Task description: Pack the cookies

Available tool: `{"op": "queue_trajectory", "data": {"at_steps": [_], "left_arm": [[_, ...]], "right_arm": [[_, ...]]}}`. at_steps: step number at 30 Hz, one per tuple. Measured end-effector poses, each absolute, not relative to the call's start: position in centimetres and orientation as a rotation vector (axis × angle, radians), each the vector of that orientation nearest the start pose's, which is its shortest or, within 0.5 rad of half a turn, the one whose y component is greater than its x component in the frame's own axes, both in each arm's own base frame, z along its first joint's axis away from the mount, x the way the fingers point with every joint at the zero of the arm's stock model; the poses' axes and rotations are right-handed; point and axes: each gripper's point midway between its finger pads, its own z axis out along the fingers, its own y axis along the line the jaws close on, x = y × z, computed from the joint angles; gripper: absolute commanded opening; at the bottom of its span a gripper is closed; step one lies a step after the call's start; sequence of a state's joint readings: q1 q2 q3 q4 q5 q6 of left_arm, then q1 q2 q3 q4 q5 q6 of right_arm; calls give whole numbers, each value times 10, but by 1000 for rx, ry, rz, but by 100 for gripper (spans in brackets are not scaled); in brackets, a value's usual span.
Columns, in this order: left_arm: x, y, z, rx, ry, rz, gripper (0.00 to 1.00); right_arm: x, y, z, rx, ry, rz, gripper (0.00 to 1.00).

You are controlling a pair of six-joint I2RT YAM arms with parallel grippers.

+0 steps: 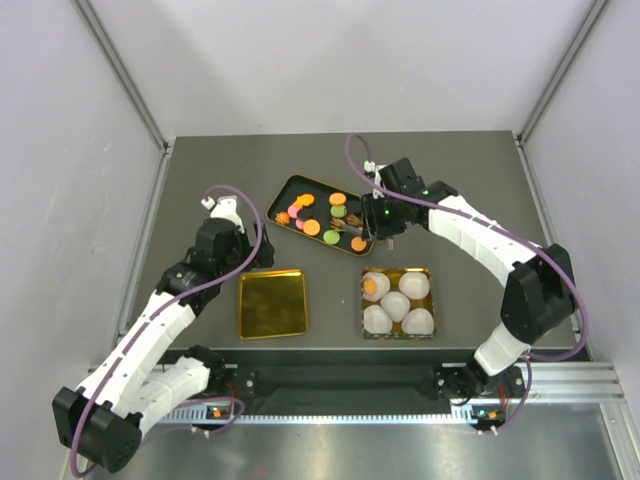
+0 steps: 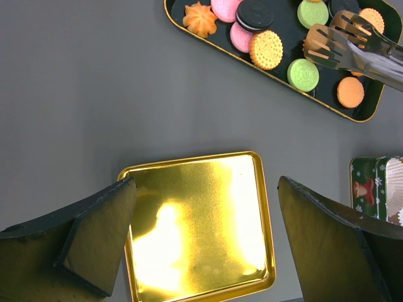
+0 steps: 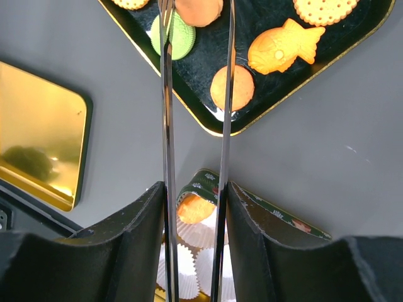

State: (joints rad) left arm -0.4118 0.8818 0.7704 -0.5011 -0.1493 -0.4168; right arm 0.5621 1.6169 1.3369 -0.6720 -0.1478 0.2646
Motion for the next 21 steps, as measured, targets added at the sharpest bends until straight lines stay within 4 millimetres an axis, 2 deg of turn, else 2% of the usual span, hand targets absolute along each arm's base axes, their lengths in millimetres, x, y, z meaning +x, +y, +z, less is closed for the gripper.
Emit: {"op": "queue_trajectory", "data": {"at_steps": [9, 16, 21], "left_arm": [[265, -105, 175, -91, 2190, -308, 99], [265, -105, 175, -91, 2189, -308, 99], [265, -105, 175, -91, 2188, -309, 99]], "right_arm": [[313, 243, 138, -453, 2561, 491, 41], [313, 243, 132, -455, 2575, 480, 30], [314, 242, 133, -451, 2571, 467, 29]]}}
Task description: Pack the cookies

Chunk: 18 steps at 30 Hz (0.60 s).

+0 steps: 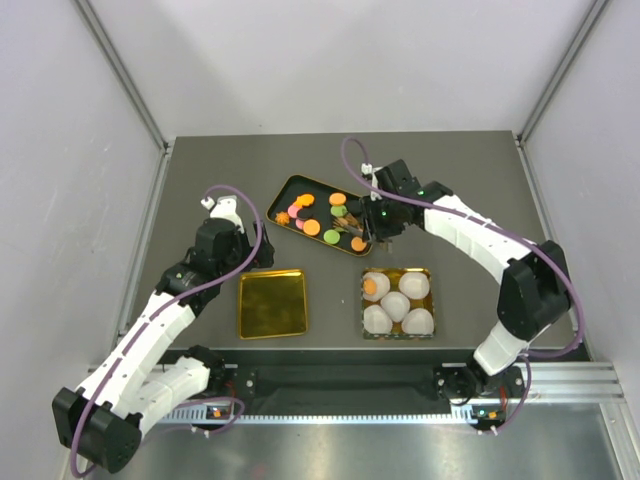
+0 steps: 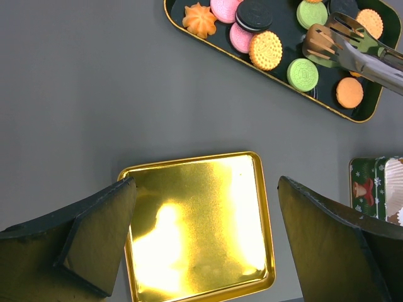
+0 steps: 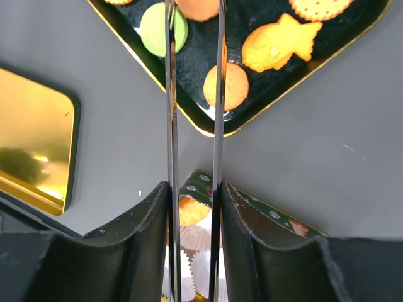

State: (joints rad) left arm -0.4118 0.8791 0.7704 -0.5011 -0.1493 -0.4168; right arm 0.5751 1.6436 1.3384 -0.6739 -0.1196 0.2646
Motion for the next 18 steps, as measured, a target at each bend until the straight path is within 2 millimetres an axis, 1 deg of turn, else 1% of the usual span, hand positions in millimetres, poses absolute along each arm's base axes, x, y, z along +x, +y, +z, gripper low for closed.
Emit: {"op": "queue_trajectory", "data": {"at_steps": [3, 6, 11, 15, 18], "left_arm": [[265, -105, 176, -91, 2187, -309, 99], [265, -105, 176, -91, 2186, -310, 99], [264, -105, 178, -91, 2180, -313, 99], [264, -106, 178, -89, 2180, -317, 99], [264, -106, 178, -88, 2180, -318, 99]], "right_arm": [[316, 239, 139, -444, 2562, 450, 29], [317, 237, 152, -437, 2537, 445, 29], [314, 232, 193, -419, 2442, 464, 29], [300, 221, 224, -404, 2380, 475, 29], [282, 207, 241, -377, 2348, 477, 29]]}}
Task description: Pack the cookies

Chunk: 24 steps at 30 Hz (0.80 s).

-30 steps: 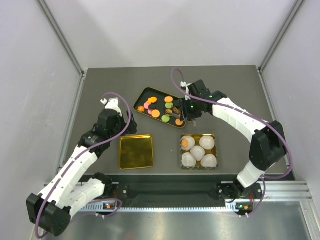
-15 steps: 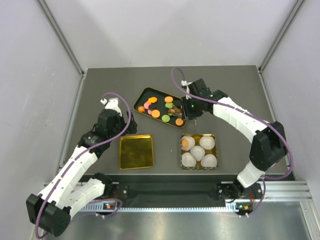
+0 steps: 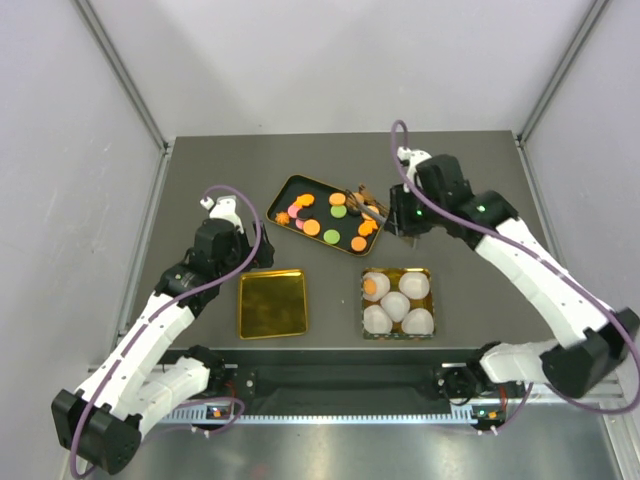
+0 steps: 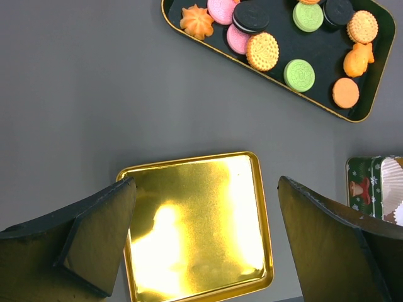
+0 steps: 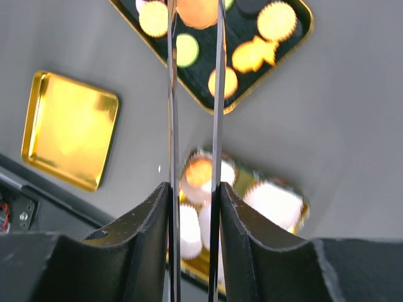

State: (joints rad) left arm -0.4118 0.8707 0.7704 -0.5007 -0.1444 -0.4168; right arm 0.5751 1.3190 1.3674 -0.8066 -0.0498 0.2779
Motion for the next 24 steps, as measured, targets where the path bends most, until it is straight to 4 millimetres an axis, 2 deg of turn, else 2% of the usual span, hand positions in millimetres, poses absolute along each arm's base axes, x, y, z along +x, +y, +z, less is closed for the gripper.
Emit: {"op": "queue_trajectory", "data": {"at_steps": [3, 7, 10, 14, 19, 24], "left_arm": [[264, -107, 178, -86, 2180, -323, 99], [263, -108, 179, -82, 2177, -333, 99], [262, -109, 180, -76, 2179, -344, 99], [262, -111, 180, -71, 2180, -353, 99], [261, -112, 180, -66, 2182, -363, 99], [260, -113, 182, -64, 2174, -370, 99]], "right_arm": [[251, 183, 248, -339, 2345, 462, 30], [211, 151, 244, -270, 2363, 436, 30], [178, 129, 227, -212, 2415, 418, 30], [148, 107, 204, -148, 2498, 377, 31], [124, 93, 184, -85, 2566, 354, 31], [115, 88, 164, -60, 2624, 328, 32]]}}
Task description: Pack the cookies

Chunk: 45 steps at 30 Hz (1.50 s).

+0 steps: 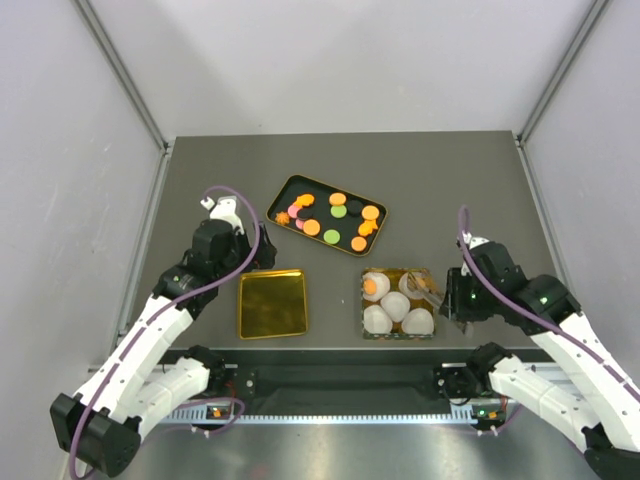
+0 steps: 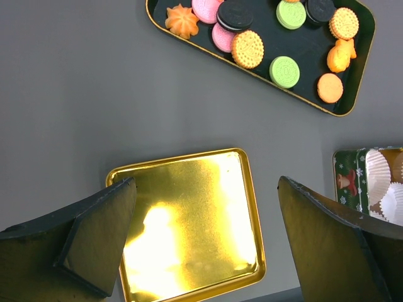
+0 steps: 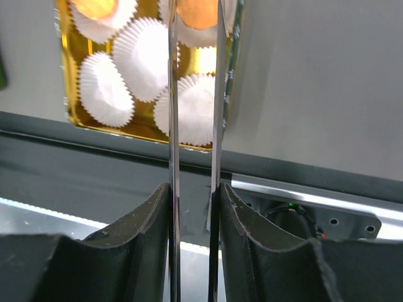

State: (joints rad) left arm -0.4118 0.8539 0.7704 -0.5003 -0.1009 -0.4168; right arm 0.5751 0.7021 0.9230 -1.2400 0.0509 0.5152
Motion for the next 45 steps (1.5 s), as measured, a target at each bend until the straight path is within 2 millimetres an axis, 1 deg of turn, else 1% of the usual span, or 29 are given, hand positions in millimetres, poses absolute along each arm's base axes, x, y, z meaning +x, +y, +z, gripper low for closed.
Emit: {"op": "queue_trajectory", "data": {"at_steps": [3, 8, 14, 18, 21, 22, 24, 28, 30, 32, 35, 38, 41, 45], "left_arm": [[260, -113, 182, -65, 2173, -370, 99], [260, -113, 182, -64, 2173, -371, 99], [260, -113, 182, -64, 2173, -371, 99], [260, -113, 182, -63, 2173, -372, 99], [260, -113, 182, -62, 2174, -374, 99], [260, -113, 182, -62, 2174, -374, 99], [260, -113, 182, -62, 2174, -374, 99], [260, -113, 182, -62, 2174, -374, 99], [260, -113, 182, -62, 2174, -374, 99], [260, -113, 182, -62, 2174, -374, 99], [260, -113, 182, -64, 2173, -371, 99], [261, -112, 182, -67, 2172, -366, 99], [261, -111, 182, -72, 2170, -358, 99], [262, -109, 182, -76, 2168, -350, 99]], "right_arm": [[113, 87, 157, -52, 2647, 313, 34], [115, 87, 156, -47, 2647, 303, 38], [118, 88, 157, -44, 2639, 305, 46], [118, 89, 157, -44, 2637, 308, 45], [119, 90, 159, -52, 2639, 311, 41], [119, 90, 161, -54, 2641, 313, 41], [123, 95, 171, -62, 2625, 335, 41], [140, 108, 202, -93, 2558, 392, 42], [149, 114, 210, -113, 2534, 405, 41], [161, 123, 214, -137, 2518, 417, 41], [181, 141, 211, -182, 2518, 441, 40], [199, 158, 198, -221, 2544, 454, 40], [212, 170, 189, -253, 2557, 469, 40], [227, 183, 186, -280, 2545, 496, 40]]}}
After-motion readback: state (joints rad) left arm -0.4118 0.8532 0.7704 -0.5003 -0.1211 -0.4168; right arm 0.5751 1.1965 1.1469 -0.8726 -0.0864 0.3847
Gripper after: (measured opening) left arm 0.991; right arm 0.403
